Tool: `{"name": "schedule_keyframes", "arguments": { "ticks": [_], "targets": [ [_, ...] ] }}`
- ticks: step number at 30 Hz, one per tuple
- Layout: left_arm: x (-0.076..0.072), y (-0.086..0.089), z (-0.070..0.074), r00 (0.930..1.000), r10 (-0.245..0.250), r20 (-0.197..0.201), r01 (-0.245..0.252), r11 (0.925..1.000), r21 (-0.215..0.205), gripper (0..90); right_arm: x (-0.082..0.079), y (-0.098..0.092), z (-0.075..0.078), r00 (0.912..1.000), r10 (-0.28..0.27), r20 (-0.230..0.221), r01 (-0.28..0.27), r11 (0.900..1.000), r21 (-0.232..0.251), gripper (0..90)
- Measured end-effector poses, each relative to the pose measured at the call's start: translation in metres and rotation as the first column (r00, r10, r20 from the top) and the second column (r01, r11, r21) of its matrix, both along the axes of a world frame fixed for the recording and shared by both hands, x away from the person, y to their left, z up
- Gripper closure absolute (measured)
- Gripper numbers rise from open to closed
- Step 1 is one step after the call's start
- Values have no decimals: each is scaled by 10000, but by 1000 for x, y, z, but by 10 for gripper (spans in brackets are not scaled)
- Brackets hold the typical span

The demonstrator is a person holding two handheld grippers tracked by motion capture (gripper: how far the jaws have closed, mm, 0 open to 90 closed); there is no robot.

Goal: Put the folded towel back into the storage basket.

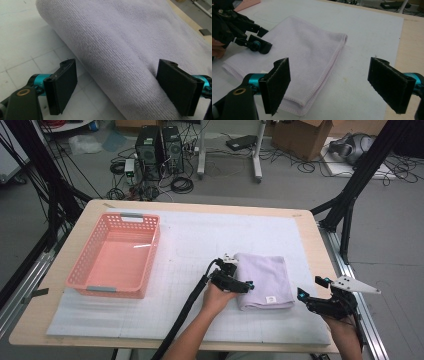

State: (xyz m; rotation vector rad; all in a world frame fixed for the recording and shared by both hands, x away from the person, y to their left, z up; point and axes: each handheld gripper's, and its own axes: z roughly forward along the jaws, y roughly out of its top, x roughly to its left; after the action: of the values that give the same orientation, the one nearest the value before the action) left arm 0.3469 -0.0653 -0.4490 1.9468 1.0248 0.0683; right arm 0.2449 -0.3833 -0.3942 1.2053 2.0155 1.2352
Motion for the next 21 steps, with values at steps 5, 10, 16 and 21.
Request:
{"name": "schedule_keyframes", "arguments": {
  "ticks": [5,10,16,21],
  "targets": [
    [-5,-6,1,9995,144,268,-156,9987,482,220,1,1,-1,10000,25,-33,-25,10000,-25,171],
    [-9,-7,-2,9995,-318,64,319,9990,-311,587,2,2,-1,10000,50,-32,-50,10000,-44,171],
    [-5,4,-6,9976,-256,-644,162,9897,-1420,700,1,2,0,10000,83,-12,-83,10000,-33,171],
    [-2,15,-3,9955,-738,-587,564,9651,-2557,708,0,-2,2,10000,4,31,-4,9999,103,171]
  ]
}}
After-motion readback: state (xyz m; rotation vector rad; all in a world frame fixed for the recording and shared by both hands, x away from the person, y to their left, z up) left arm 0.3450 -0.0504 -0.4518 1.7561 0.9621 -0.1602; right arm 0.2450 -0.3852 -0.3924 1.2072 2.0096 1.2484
